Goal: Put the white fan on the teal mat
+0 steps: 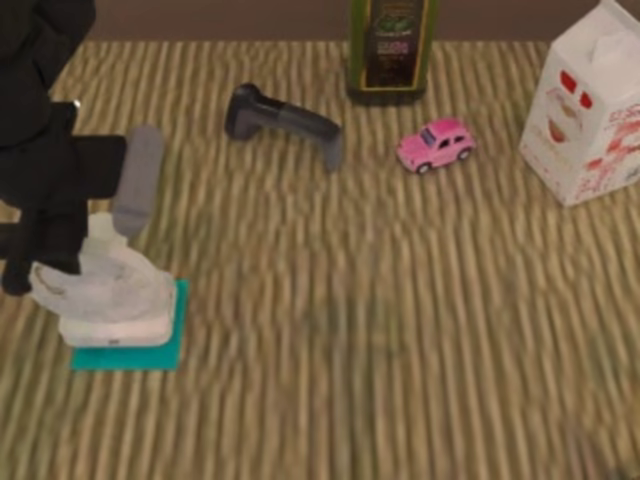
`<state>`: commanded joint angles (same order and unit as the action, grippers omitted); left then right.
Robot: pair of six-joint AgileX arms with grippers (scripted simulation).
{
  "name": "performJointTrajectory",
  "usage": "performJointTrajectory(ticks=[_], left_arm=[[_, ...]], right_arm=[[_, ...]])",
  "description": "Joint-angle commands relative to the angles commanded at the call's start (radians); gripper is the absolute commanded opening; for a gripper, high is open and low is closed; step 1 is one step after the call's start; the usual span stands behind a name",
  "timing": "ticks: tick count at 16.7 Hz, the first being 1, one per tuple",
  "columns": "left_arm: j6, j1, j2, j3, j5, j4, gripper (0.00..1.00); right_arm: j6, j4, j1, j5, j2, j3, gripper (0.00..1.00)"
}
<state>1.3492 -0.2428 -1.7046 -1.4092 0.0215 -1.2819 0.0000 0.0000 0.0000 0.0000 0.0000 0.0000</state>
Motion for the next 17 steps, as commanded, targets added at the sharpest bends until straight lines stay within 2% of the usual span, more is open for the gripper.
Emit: performJointTrajectory(ticks=[11,17], left_arm=[[0.0,0.0,0.0,0.0,0.0,0.0,0.98],[0.0,0.0,0.0,0.0,0.0,0.0,1.0]], right_arm=[[0.0,0.0,0.0,0.0,0.0,0.0,1.0],[0.0,0.0,0.0,0.0,0.0,0.0,1.0]])
